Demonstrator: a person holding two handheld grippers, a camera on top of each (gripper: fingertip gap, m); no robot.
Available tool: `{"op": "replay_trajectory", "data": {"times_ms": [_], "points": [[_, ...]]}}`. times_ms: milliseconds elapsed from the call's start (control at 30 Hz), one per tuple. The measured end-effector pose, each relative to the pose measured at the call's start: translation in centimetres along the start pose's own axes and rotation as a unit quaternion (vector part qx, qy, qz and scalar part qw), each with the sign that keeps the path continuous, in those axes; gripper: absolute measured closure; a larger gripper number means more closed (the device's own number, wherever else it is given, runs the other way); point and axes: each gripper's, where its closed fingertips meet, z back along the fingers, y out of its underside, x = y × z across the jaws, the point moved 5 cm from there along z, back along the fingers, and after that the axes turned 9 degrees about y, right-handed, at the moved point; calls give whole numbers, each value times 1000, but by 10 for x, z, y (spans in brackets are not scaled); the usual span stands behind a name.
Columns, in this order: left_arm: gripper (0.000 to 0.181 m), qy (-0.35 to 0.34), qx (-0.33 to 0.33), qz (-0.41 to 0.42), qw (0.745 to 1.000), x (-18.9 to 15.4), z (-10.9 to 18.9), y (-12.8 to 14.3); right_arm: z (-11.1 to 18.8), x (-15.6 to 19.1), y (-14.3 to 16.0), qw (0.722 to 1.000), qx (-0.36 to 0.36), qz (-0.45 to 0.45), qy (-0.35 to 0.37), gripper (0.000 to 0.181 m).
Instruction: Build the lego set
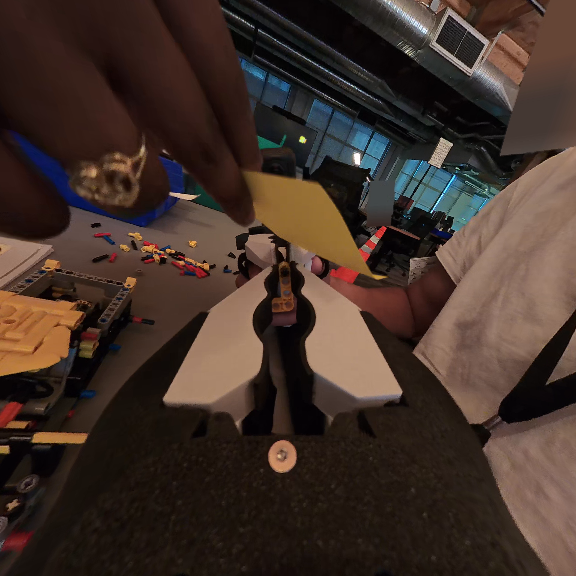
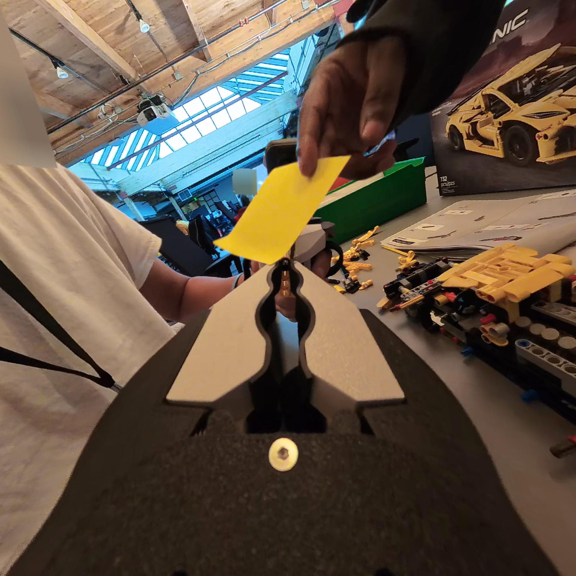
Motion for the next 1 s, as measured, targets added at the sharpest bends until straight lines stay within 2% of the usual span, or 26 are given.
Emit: {"op": "replay_trajectory", "data": {"times_ms": [233, 333, 567, 1000], "points": [[174, 7, -9, -10, 1000, -2, -1, -1, 0, 2, -1, 1000, -19, 10, 0, 177], [174, 12, -19, -10, 1000, -3, 1, -4, 3, -1, -3, 999, -31, 1, 11, 167], [174, -13, -23, -23, 999, 4, 8, -8, 15, -11, -12, 997, -68, -40, 17, 171], [175, -18, -30, -27, 999, 5, 9, -10, 17, -12, -11, 996, -66, 5, 56, 172]]}}
